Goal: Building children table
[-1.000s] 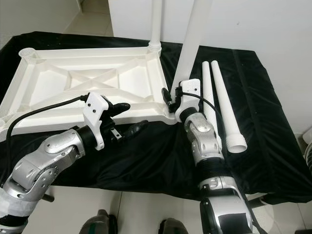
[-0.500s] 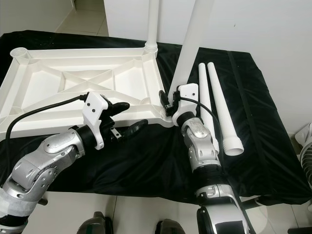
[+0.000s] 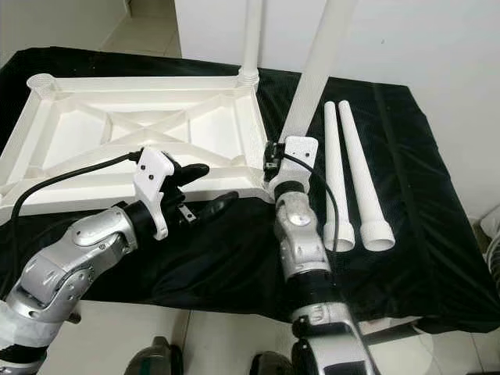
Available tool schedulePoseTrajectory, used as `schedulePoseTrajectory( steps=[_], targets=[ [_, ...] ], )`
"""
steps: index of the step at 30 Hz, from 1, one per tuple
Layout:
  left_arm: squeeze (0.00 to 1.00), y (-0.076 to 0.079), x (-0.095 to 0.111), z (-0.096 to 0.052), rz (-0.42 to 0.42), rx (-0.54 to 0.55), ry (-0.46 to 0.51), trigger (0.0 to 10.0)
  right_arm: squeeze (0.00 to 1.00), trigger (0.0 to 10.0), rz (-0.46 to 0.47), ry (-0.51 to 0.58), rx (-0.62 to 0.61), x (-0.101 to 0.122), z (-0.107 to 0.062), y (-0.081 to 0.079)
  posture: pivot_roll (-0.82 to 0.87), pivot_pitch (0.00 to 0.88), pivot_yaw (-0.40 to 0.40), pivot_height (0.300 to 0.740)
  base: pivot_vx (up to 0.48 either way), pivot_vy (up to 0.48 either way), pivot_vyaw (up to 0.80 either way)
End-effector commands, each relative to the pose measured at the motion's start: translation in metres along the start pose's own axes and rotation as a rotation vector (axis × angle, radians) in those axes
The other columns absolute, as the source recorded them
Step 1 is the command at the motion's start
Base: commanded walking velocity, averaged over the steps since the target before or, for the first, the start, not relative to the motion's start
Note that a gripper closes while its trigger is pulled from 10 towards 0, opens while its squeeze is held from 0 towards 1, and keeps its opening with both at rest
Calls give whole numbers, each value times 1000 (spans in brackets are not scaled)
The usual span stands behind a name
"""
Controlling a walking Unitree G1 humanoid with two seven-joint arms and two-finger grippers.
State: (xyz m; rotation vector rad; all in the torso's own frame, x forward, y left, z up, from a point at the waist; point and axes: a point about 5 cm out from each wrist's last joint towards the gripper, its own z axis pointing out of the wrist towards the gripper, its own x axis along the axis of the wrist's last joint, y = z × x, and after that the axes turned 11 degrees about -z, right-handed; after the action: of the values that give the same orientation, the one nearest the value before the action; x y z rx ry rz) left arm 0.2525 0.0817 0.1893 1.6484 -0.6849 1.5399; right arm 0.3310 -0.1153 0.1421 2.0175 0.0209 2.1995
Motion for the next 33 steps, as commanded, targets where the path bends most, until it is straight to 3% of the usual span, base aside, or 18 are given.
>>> schedulePoseTrajectory(
  steps=[1,7,13,33],
  targets=[
    [0,3,0,-1,9,-73,-12,10000,0,10000,-29,-183,-20,-42,-18,1,72,92,-4,740,0,0,0],
    [0,4,0,-1,6,-71,-10,10000,0,10000,4,-184,-38,-42,-17,3,71,91,-5,740,0,0,0],
    [0,4,0,0,5,-76,-11,10000,0,10000,14,-195,-148,-42,-19,11,67,90,-2,740,0,0,0],
    [0,5,-1,0,10,-82,-15,10000,0,10000,-11,-157,-141,-35,-18,4,75,70,-5,740,0,0,0]
  ],
)
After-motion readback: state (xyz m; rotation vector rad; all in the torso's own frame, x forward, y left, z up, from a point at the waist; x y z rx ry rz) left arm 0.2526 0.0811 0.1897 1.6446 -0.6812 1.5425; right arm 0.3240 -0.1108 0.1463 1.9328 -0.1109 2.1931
